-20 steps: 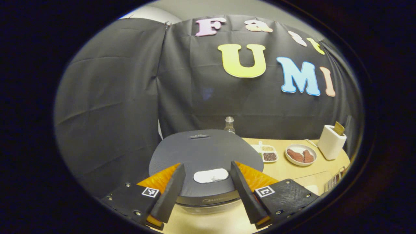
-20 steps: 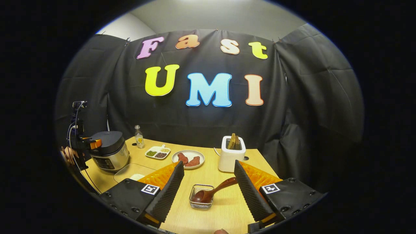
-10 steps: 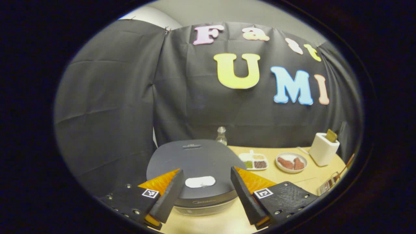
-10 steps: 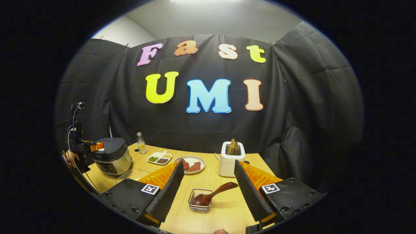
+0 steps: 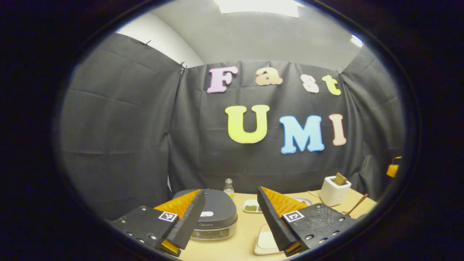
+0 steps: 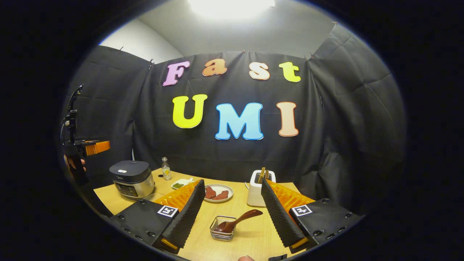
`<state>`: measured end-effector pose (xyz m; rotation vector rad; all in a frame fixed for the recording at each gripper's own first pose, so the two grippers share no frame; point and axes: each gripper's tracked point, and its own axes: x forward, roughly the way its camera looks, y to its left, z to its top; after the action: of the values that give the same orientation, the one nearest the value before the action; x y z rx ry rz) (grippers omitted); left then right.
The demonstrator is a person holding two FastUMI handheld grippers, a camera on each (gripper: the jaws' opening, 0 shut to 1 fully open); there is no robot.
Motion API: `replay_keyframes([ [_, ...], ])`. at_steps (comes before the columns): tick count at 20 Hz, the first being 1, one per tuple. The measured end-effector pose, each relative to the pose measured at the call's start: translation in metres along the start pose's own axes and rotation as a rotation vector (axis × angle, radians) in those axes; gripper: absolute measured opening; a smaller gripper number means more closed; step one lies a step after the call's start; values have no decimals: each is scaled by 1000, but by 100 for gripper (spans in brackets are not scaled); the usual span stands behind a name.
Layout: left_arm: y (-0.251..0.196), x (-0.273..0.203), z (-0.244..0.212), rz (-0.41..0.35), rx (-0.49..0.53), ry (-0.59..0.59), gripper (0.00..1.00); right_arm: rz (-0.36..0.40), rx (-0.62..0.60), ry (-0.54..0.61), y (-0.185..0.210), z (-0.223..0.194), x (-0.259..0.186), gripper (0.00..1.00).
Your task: Close the left gripper, press the button to open the rice cooker; take a wooden spoon from the chopstick holder with the right hand, scoop a spoonful of rice and pour it into the rice cooker, then put the wooden spoon back into the chopstick holder.
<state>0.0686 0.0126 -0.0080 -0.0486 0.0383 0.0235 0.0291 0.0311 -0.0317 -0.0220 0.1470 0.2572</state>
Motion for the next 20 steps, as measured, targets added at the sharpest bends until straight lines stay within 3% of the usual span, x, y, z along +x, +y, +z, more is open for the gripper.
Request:
replay_keyframes([
  [8, 1, -52, 21, -68, 49, -49, 86, -99, 85, -35, 4, 13, -28, 98],
  [20, 21, -75, 28, -95, 20, -74, 89, -133, 73, -74, 24, 29, -52, 98],
])
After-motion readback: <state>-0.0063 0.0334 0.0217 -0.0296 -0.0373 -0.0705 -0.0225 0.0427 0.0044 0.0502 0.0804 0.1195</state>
